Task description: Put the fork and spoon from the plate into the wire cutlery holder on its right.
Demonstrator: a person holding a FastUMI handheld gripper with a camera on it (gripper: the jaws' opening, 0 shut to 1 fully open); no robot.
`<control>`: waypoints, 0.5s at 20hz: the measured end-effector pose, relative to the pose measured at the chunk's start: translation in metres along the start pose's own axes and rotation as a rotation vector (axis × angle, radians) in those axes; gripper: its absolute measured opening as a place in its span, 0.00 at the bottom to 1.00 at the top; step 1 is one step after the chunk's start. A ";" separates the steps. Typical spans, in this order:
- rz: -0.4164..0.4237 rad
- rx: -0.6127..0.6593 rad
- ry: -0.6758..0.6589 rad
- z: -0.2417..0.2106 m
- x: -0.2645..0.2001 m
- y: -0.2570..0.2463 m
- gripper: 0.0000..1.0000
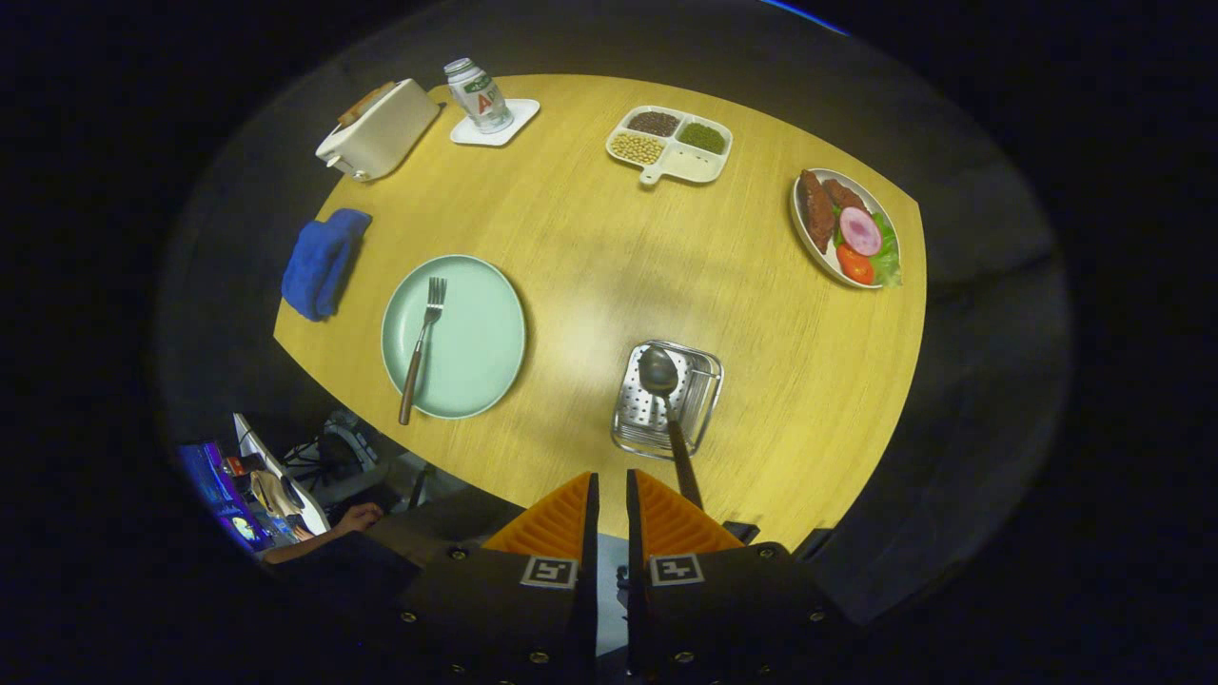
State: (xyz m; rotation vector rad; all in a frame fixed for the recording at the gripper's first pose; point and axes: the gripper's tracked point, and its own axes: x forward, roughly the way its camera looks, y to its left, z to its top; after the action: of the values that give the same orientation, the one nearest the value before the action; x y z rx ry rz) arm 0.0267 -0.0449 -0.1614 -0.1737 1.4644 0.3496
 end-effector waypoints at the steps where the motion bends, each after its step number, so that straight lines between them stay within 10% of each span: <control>1: 0.011 -0.009 -0.004 -0.003 0.000 0.011 0.14; 10: 0.052 -0.098 -0.057 0.000 0.019 0.080 0.14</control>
State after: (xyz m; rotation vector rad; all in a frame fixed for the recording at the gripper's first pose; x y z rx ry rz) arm 0.0014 0.0322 -0.1722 -0.2034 1.3985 0.4653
